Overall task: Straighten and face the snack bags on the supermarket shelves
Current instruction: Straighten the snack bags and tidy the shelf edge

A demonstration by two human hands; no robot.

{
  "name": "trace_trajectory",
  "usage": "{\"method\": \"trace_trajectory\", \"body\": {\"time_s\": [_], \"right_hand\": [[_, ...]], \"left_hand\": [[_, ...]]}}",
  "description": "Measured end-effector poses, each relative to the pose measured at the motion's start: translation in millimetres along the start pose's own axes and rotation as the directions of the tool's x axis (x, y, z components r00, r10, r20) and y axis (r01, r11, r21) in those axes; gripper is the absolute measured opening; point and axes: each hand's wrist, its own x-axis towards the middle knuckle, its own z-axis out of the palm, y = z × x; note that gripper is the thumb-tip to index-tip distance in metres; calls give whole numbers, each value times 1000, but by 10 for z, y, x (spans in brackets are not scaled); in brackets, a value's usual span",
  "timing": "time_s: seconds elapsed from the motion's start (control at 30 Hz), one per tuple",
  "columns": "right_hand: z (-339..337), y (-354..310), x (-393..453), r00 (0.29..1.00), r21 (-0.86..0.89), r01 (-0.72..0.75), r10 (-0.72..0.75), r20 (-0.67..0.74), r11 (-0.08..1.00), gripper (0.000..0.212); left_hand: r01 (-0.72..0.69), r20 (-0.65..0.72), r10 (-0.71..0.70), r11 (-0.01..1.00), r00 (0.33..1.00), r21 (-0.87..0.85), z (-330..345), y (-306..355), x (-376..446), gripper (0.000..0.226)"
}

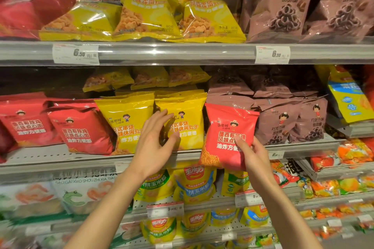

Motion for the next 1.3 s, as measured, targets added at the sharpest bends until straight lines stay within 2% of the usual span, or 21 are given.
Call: {"method": "trace_trajectory", "body": {"time_s": [0.2,0.33,0.47,0.6,0.67,0.77,0.87,0.93,1.03,1.3], "right_hand": [[-10,124,-153,996,31,-33,31,78,999,30],[75,179,-301,998,-44,51,-49,49,998,37],[210,341,-449,996,-44,16,-12,85,999,27],[438,480,-604,994,-54,-14,20,111,998,27],[586,528,-672,994,-47,-36,40,103,998,29],[842,589,-788,994,-43,-43,47,103,998,17],[1170,631,-929,989,17,-56,53,135,998,31],[1434,661,-1035,994,9,-37,36,102,999,38],[1874,710,-1173,1000,-18,-11,12,22,1000,35],[2889,755,-1458,999,-25,33,-33,10,999,30]], "left_hand": [[217,-58,-238,945,969,-246,-181,55,-450,38],[321,-87,-391,847,916,-424,-267,17,-787,33],[371,-120,-466,813,877,-449,-352,-108,-1026,32],[411,-126,-535,761,836,-503,-482,-290,-1180,27],[411,-129,-541,753,831,-514,-581,-421,-1241,25],[398,-119,-537,740,835,-542,-793,-663,-1309,24],[391,-104,-533,726,840,-566,-1111,-931,-1340,25],[400,-76,-524,727,848,-558,-1365,-1114,-1345,26],[401,-58,-515,728,855,-556,-1775,-1392,-1343,33],[336,-88,-446,778,891,-531,-2593,-1912,-1228,21]]}}
